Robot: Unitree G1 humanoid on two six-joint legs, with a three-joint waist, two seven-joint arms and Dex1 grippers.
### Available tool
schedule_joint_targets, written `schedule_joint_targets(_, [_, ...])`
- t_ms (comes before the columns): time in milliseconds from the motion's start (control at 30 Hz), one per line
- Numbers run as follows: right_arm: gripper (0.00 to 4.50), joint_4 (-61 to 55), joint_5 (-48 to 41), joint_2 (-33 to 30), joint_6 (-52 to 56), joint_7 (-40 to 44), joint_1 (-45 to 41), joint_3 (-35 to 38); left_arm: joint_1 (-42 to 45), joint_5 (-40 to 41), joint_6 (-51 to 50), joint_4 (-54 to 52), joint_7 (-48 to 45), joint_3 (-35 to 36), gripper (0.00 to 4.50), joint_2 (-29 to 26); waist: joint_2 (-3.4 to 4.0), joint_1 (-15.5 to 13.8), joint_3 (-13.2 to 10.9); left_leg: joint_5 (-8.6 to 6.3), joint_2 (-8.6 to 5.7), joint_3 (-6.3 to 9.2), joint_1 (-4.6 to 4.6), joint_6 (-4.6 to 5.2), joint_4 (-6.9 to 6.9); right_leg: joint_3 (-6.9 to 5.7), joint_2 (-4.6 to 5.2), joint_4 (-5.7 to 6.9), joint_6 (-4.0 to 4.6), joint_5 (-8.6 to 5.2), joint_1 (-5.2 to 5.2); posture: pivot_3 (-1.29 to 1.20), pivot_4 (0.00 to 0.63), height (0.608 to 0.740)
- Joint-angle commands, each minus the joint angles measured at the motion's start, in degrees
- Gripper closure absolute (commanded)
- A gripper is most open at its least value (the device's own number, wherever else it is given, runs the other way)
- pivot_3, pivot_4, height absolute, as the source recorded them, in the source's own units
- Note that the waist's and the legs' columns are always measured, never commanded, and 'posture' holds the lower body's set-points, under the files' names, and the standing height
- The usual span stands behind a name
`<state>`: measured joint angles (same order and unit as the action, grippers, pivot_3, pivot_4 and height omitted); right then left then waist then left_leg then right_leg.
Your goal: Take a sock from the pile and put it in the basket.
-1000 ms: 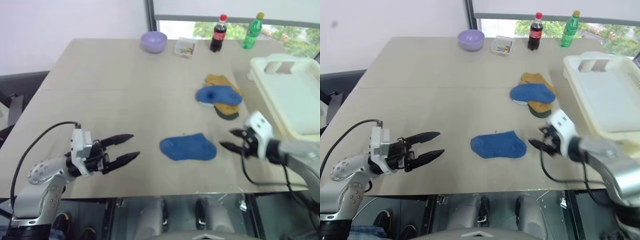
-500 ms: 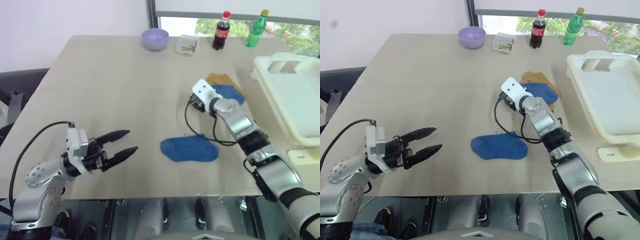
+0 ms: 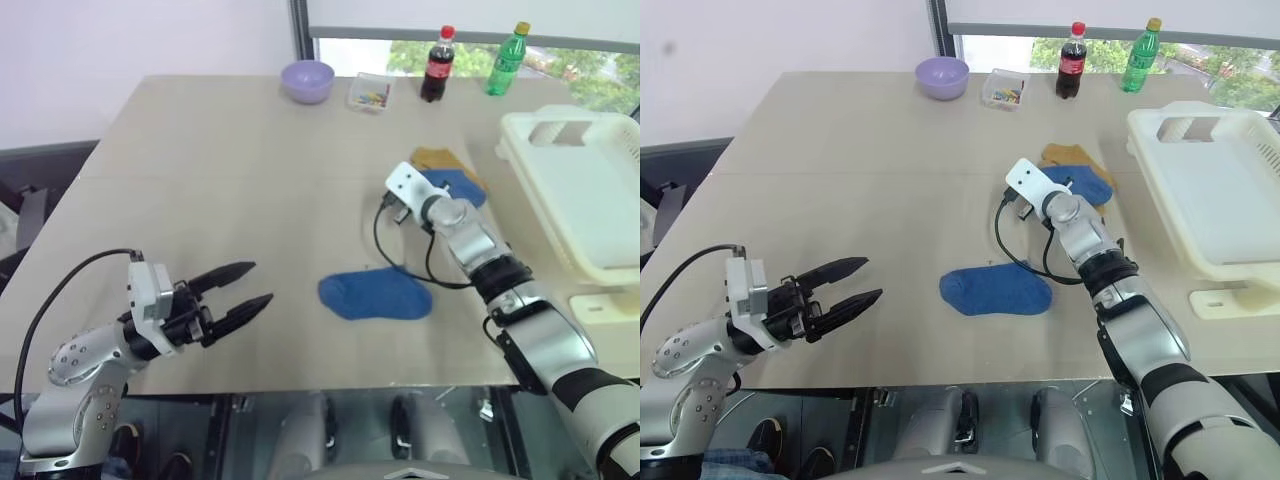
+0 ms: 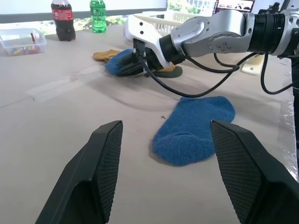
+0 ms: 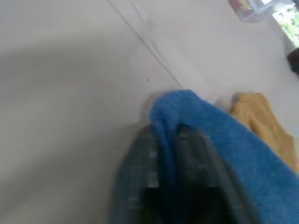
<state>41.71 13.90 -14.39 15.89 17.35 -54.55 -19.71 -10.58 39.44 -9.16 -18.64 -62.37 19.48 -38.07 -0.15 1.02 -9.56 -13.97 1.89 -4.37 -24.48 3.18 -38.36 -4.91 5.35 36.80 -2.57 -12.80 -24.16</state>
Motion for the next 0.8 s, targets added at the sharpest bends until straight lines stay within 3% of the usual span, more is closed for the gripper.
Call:
schedule_joint_targets(33, [4.45, -1.28, 0.98, -0.34, -0.48, -0.41, -1.37, 1.41, 0.34, -0.29, 1.21, -1.50, -0.18, 0.20, 1.33, 0.13, 0.00, -0.01, 0.00, 0.00, 0.00, -0.01, -0.02, 0.00, 0.00, 0.01, 0.00, 0.00, 0.00, 0.00, -0.02, 0.00, 0.150, 0.733])
schedule_joint_targets(233, [4.45, -6.68, -0.76, 0.44, 1.88, 2.60, -0.25, 2.86, 0.06, -0.33, 1.14, -1.87, -0.24, -0.09, 1.33, 0.38, 0.01, 0.03, 0.00, 0.00, 0.01, -0.07, -0.05, 0.00, 0.00, 0.05, -0.01, 0.00, 0.01, 0.01, -0.07, 0.00, 0.150, 0.733])
schedule_joint_targets(400, [4.45, -25.35, -7.61, 2.81, 15.10, 14.90, 5.48, 1.52, -0.23, -0.36, 0.96, -1.99, -0.24, -0.18, 1.33, 0.27, 0.00, 0.08, 0.00, 0.00, 0.22, -0.11, -0.05, 0.00, 0.00, 0.09, -0.19, -0.02, 0.02, 0.01, -0.08, 0.00, 0.150, 0.733])
schedule_joint_targets(533, [4.45, -36.61, -10.64, 4.20, 23.36, 18.99, 9.74, -0.44, -0.36, -0.31, 0.79, -1.98, -0.26, -0.27, 1.33, 0.22, 0.01, 0.00, 0.00, -0.01, 0.28, -0.11, -0.14, -0.01, 0.01, 0.09, -0.27, 0.03, 0.06, 0.03, -0.23, 0.00, 0.150, 0.733])
schedule_joint_targets(800, [4.45, -26.19, -4.39, 2.85, 19.27, 9.16, 8.61, 0.30, -0.32, -0.10, 0.37, -2.25, -0.13, -0.46, 1.33, 0.17, -0.01, -0.23, 0.01, 0.05, 0.26, -0.11, -0.15, -0.10, -0.03, 0.09, -0.28, 0.03, 0.22, 0.13, -0.25, 0.00, 0.150, 0.733])
